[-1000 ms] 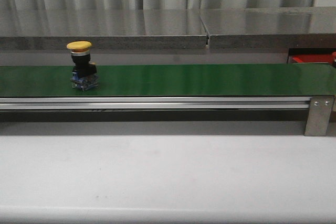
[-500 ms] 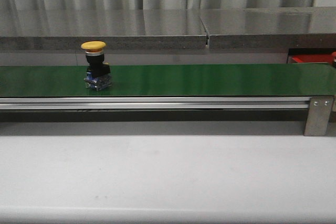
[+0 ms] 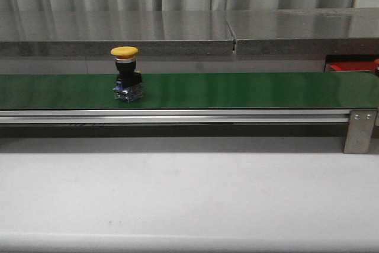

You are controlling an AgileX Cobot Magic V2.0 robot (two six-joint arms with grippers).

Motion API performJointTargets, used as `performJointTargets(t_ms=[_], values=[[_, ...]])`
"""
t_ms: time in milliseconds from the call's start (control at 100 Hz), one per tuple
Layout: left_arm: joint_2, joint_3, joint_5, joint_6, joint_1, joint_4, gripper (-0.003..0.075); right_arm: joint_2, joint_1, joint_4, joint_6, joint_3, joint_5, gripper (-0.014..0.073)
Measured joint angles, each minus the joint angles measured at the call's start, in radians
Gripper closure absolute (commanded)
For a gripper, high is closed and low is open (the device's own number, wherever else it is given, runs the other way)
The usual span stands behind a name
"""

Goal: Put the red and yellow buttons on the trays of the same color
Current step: 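Set the red button on the belt behind the yellow one, release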

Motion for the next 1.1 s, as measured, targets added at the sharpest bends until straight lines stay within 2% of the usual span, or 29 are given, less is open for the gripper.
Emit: performJointTargets(t_ms=[70, 140, 410, 790, 940, 1100], values=[[-0.031, 0.0, 0.0, 0.009, -0.009, 0.0, 0.0146, 0.0, 0.0, 0.0, 0.0, 0.0, 0.0, 0.0711], [-0.065, 0.002, 0.0, 0.018, -0.025, 0.0, 0.0214, 0.0, 0.0, 0.0, 0.0, 0.0, 0.0, 0.0711], [-0.208, 0.097, 0.0, 0.024, -0.124, -0.002, 0.0738, 0.0, 0.0, 0.0, 0.0, 0.0, 0.0, 0.0711], [-0.431, 0.272, 0.0, 0.029, -0.271, -0.011, 0.0741, 0.0, 0.0, 0.0, 0.0, 0.0, 0.0, 0.0711], [-0.517, 0.346, -0.004, 0.03, -0.298, -0.033, 0.0741, 0.0, 0.0, 0.0, 0.0, 0.0, 0.0, 0.0711], [-0.637, 0.44, -0.041, -0.047, -0.348, 0.021, 0.0741, 0.0, 0.0, 0.0, 0.0, 0.0, 0.0, 0.0711]])
